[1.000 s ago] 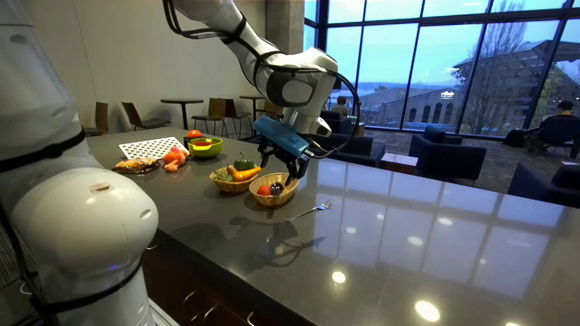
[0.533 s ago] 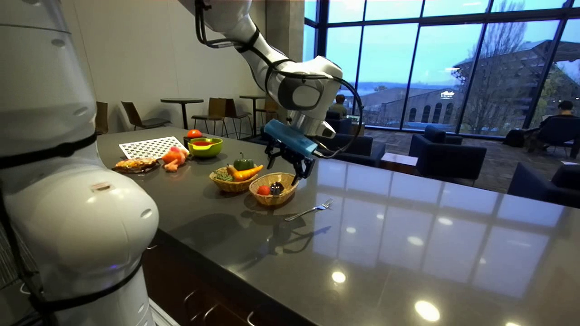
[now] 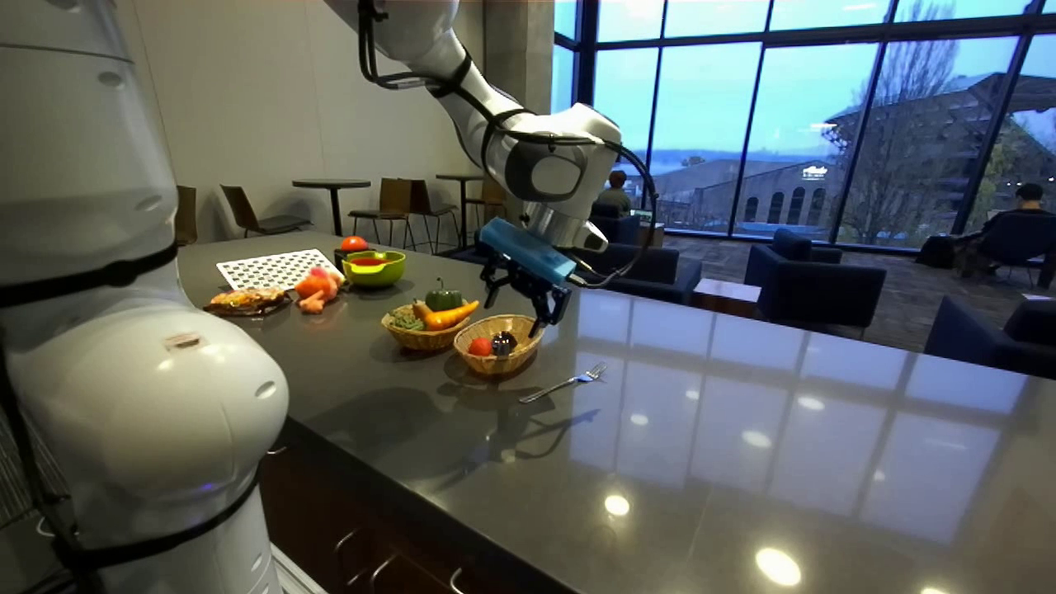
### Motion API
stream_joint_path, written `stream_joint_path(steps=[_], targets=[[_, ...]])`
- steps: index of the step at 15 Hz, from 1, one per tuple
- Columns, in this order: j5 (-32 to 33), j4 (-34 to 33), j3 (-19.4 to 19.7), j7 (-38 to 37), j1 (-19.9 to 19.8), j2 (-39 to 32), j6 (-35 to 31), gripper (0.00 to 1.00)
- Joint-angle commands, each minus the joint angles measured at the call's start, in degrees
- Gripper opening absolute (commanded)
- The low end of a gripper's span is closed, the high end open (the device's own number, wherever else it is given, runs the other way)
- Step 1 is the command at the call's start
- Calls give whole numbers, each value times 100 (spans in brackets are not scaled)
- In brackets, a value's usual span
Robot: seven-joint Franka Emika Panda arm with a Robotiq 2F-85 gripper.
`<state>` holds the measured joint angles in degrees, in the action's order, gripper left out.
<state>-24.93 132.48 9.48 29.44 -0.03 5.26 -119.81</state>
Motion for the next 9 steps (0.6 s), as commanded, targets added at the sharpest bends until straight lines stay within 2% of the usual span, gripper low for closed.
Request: stream_joint_path(steps=[1,6,9], targets=[[159,40,-166,-217,-114,148,143,100],[762,116,-260,-611,-136,409,155,100],[968,-13,-201,-663,-166,354,437,100]])
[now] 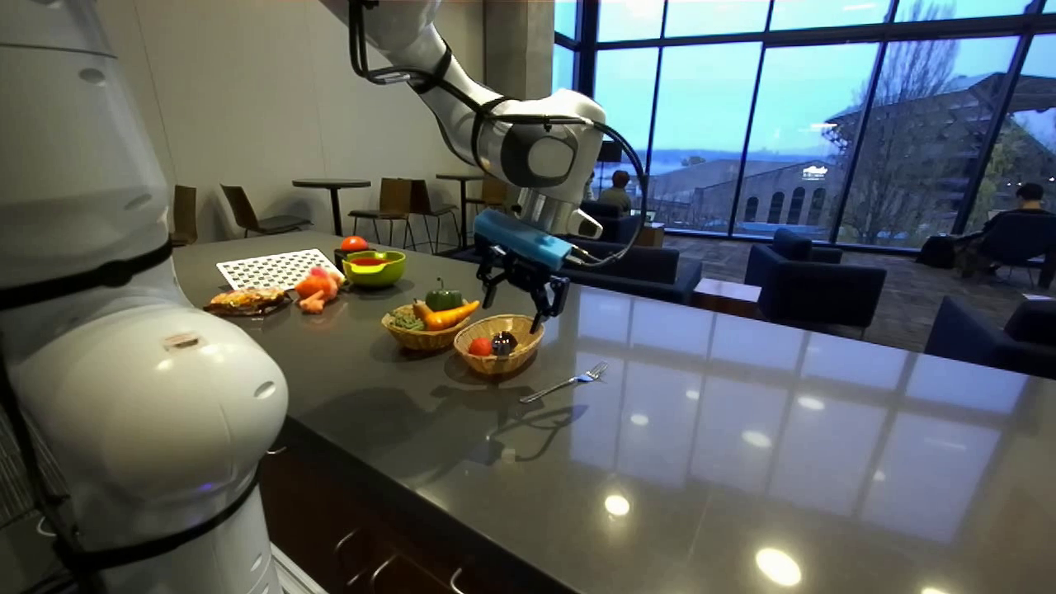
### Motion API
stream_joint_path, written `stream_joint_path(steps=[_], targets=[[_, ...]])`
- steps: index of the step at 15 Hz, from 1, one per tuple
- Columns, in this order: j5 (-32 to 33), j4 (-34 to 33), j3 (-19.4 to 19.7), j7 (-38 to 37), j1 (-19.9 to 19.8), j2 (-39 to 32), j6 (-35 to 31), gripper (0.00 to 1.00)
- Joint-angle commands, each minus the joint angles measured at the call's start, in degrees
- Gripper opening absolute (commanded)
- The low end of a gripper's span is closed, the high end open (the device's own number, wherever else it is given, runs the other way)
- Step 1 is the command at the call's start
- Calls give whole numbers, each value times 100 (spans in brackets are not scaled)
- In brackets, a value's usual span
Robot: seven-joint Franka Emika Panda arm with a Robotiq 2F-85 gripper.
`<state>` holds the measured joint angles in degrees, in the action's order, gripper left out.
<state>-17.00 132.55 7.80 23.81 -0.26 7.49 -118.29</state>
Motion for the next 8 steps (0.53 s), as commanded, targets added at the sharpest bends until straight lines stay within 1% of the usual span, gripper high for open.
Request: stream_joint_path(steps=[1,4,8], targets=[[126,-94,-2,-25,-158,57,430,100],[-48,-306,55,136,-219,-175,842,100],[-451,-707,132,788,-304,-538,1572,100]])
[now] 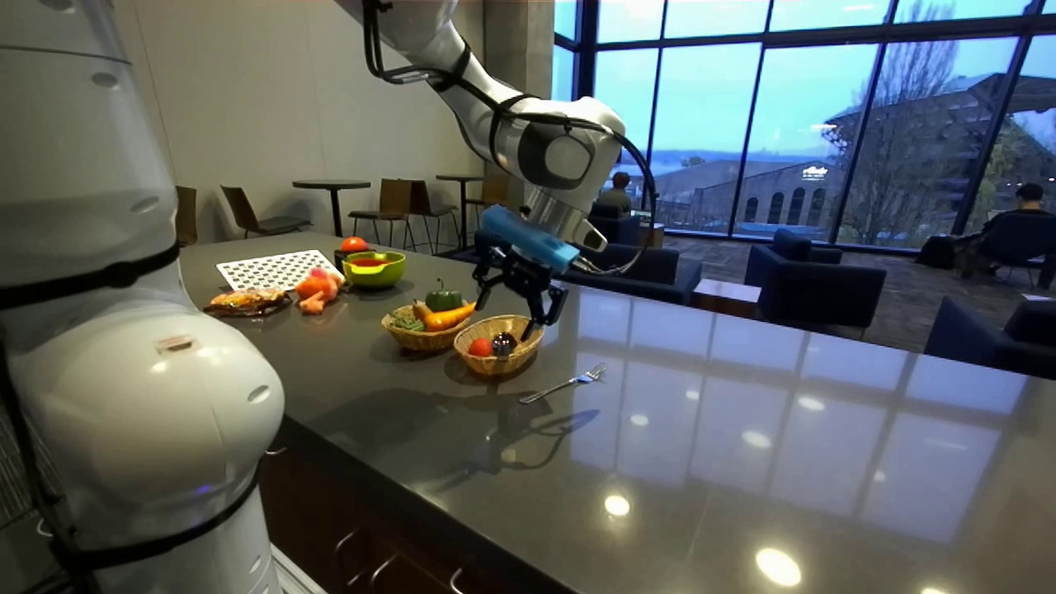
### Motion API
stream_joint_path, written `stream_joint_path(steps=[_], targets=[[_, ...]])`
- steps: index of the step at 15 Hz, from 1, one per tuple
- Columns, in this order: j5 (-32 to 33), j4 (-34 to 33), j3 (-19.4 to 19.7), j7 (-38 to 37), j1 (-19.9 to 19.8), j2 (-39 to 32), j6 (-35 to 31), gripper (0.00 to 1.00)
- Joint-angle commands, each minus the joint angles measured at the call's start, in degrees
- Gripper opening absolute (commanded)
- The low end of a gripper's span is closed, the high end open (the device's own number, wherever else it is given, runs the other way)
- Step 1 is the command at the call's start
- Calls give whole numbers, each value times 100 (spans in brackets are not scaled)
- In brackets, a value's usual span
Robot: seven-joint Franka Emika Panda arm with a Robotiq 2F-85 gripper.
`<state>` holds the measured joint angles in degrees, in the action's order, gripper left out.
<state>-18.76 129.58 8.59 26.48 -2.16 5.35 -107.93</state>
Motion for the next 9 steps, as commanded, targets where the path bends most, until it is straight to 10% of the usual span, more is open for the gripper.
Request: stream_joint_path(steps=[1,9], targets=[[-388,-492,59,770,-147,-381,649,100],[-967,-1096,116,2360,-553,-957,1527,100]])
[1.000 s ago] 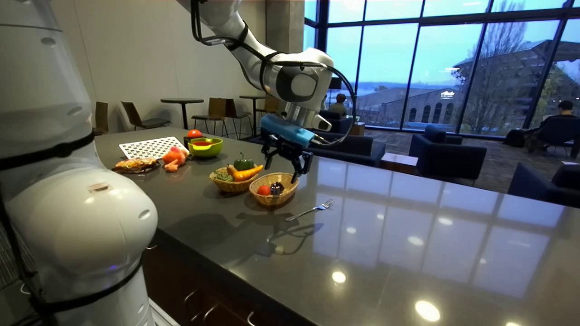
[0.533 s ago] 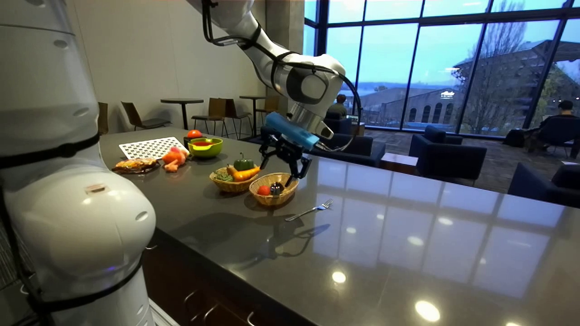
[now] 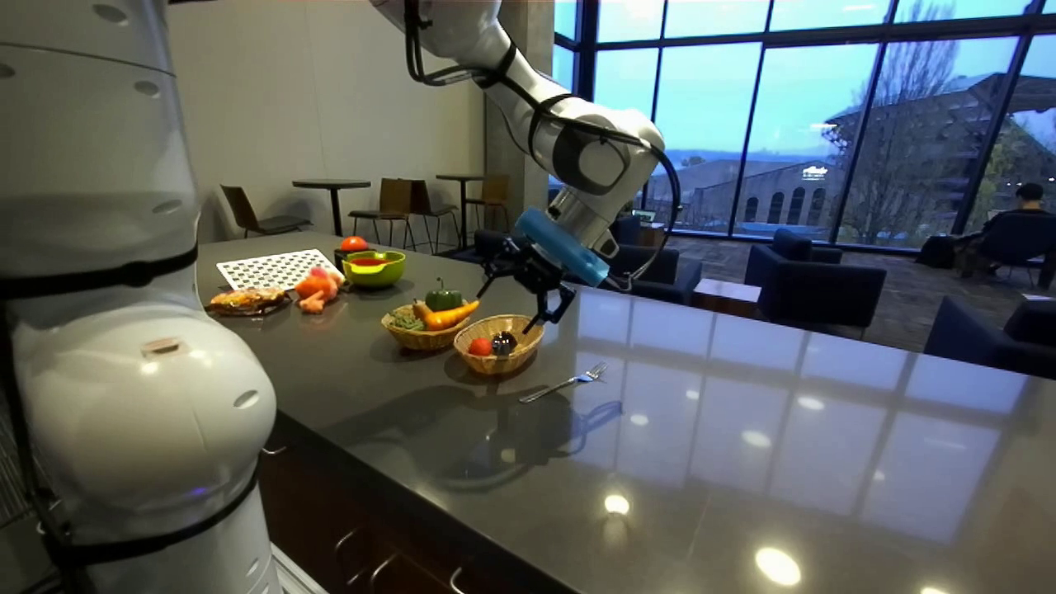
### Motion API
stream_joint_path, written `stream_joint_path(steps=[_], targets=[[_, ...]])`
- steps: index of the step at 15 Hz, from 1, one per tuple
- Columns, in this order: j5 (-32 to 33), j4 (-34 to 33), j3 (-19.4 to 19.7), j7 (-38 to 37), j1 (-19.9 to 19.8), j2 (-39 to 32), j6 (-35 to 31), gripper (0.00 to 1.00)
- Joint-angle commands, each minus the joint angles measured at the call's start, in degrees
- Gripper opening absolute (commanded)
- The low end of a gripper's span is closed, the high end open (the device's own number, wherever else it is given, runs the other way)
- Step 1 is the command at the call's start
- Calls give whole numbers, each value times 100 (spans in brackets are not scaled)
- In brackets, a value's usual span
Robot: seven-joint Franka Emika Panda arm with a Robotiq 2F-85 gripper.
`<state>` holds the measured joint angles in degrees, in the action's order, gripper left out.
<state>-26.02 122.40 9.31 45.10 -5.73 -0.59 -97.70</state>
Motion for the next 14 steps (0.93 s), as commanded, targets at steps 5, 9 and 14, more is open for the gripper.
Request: stream_joint_path(steps=[5,9,14], targets=[[-441,-929,-15,742,-469,-1037,1135,100],[-480,-1177,-136,1076,-563,-1340,1209,100],[-615,-1381,-274,1436,-588,-1619,1088,100]])
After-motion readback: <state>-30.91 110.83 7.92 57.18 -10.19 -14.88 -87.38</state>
